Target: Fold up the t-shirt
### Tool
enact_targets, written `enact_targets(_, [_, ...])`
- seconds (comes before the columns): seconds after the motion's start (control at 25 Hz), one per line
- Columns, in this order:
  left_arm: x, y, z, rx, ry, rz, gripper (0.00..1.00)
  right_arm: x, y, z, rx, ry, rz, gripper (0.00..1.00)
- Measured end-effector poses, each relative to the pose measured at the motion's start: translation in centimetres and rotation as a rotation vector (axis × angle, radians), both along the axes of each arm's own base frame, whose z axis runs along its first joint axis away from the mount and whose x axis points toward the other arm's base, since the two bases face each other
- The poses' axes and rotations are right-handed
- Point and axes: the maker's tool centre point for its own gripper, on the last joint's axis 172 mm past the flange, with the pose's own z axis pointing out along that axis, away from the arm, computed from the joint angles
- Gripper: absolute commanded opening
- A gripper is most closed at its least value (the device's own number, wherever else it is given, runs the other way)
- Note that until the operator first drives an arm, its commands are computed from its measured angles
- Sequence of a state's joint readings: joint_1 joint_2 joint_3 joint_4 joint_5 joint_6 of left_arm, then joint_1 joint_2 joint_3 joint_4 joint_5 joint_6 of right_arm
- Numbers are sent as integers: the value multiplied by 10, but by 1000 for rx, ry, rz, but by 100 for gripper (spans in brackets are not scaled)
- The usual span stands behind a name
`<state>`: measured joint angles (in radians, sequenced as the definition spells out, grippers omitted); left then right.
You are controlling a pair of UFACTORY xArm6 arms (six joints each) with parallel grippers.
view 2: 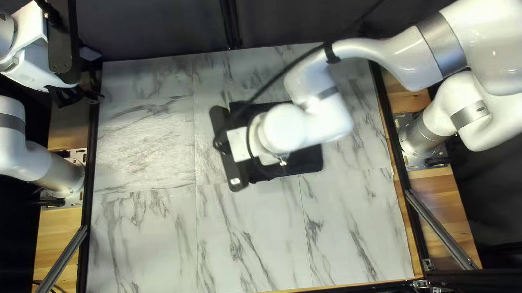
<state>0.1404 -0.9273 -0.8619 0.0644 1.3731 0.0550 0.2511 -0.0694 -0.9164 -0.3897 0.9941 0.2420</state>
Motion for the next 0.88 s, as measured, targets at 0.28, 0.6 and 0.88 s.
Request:
enact_targets(0.28, [0, 0, 0, 0, 0, 0, 100, -35, 20, -45, -8, 107, 37, 0])
enact_targets(0.6, [0, 0, 0, 0, 0, 0, 100, -46, 25, -96, 44, 187, 120, 0])
enact_targets(0.88, [0, 0, 0, 0, 0, 0, 100, -49, 28, -125, 103, 216, 156, 0])
